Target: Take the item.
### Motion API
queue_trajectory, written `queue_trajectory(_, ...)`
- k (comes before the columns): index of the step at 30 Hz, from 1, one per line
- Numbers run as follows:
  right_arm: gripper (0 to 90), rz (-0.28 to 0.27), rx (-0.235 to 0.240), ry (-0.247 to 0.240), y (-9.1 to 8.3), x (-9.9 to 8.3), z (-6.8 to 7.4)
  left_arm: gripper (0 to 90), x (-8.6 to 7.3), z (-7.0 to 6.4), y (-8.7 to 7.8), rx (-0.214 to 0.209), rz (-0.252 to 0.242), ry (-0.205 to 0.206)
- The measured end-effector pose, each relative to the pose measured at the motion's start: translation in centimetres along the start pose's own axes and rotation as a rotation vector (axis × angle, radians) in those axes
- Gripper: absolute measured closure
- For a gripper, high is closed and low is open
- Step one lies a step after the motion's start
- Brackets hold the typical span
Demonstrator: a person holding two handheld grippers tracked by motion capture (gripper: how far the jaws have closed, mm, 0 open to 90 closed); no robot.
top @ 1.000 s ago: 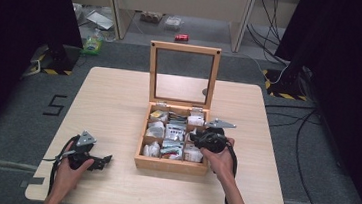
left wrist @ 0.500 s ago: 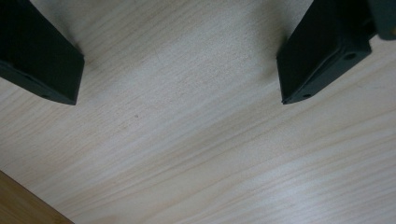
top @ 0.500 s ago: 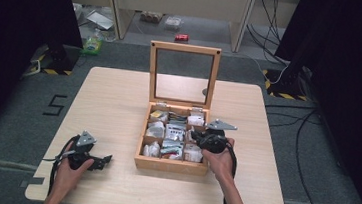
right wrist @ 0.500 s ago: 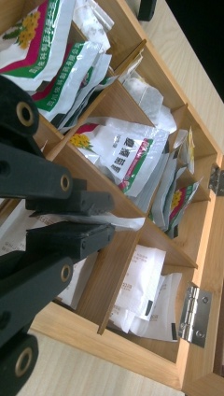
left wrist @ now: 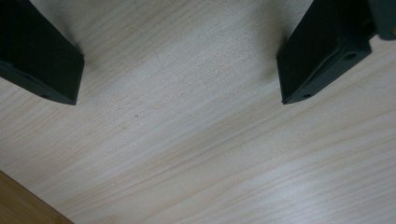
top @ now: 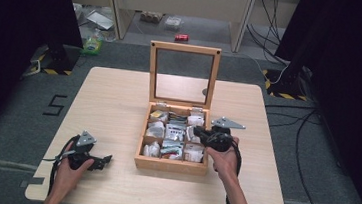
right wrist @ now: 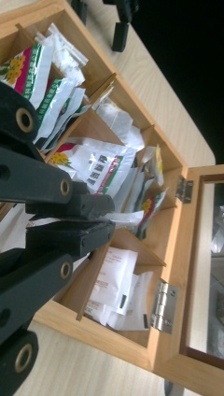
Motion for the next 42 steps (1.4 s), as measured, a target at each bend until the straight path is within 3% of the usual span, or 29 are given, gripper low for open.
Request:
queue_trajectory(6,86.6,-0.036,0.011,0.018,-0.7,0.5,-0.3,0.0,0.0,0.0,0.0,0.000,-0.002,-0.002)
queue_trajectory(22,86.6,-0.089,-0.022,0.032,-2.7,1.2,-1.5,0.0,0.0,0.0,0.0,0.000,0.000,0.000)
queue_trajectory(42,86.5,-0.129,-0.101,0.057,-5.8,0.9,-4.3,0.0,0.0,0.0,0.0,0.001,0.001,0.001)
Point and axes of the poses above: each handheld gripper's, and its own axes: y roughly forward along the jaws, x roughly out of its top, z roughly to its left, the point moved 1 cm from there along y, roughly forward along the jaws, and after that the axes turned 8 degrees about -y, right-handed, at the moved point
